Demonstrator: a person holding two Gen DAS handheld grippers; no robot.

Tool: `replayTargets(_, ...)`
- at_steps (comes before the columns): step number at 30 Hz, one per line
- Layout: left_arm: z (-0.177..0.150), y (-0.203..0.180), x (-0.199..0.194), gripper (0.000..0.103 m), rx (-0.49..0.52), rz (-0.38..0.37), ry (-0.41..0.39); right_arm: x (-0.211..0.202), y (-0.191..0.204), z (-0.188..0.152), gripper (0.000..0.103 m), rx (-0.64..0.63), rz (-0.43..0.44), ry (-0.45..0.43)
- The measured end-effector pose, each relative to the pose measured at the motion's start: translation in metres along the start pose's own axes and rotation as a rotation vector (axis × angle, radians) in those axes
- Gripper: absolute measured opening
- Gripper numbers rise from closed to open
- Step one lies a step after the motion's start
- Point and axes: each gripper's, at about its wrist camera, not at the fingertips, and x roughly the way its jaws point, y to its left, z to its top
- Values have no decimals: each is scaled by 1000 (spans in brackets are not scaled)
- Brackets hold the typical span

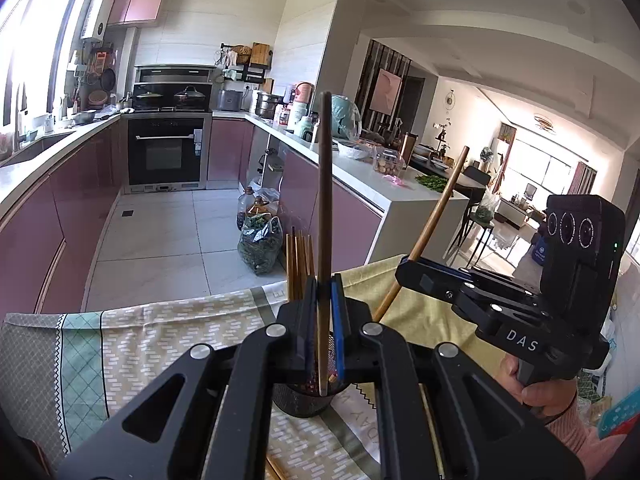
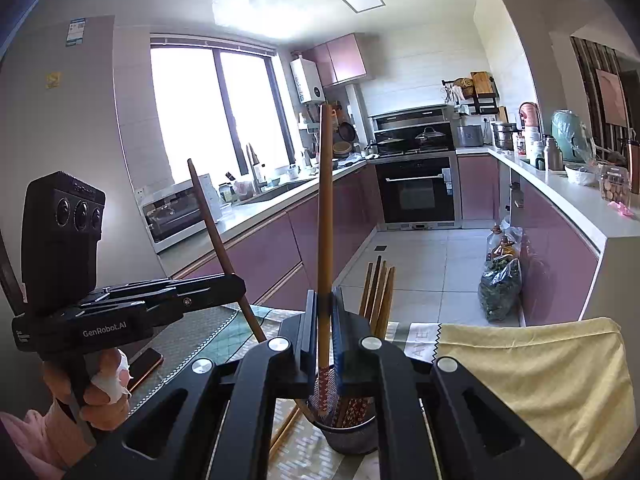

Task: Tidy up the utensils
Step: 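Lower the chopstick into the mesh holder with the right gripper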

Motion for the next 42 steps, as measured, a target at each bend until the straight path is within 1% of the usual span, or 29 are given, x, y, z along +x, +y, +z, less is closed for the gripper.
replayTargets(4,6,1,1,8,2,19,-13,4,0,-1,6,3,-10,6)
replayTargets(9,4,-3,8,8,18,35,13,13,0,-3,6,-3,-31,25)
replayTargets(17,-11,-2,33,8,61,53,129,31,-5,-9,6,7,-42,88)
replayTargets(23,-21,-3,51,8,91,50,211,45,-10,-18,6,16,-44,159)
replayTargets(30,-30,7,78,8,78,53,288,68,-16,-29,6,36,-60,243)
replayTargets(37,-27,20,96,8,48,60,301,80,-25,-34,6,64,-77,258)
replayTargets(42,-35,30,107,8,12,65,322,81,-30,-38,9,79,-87,261)
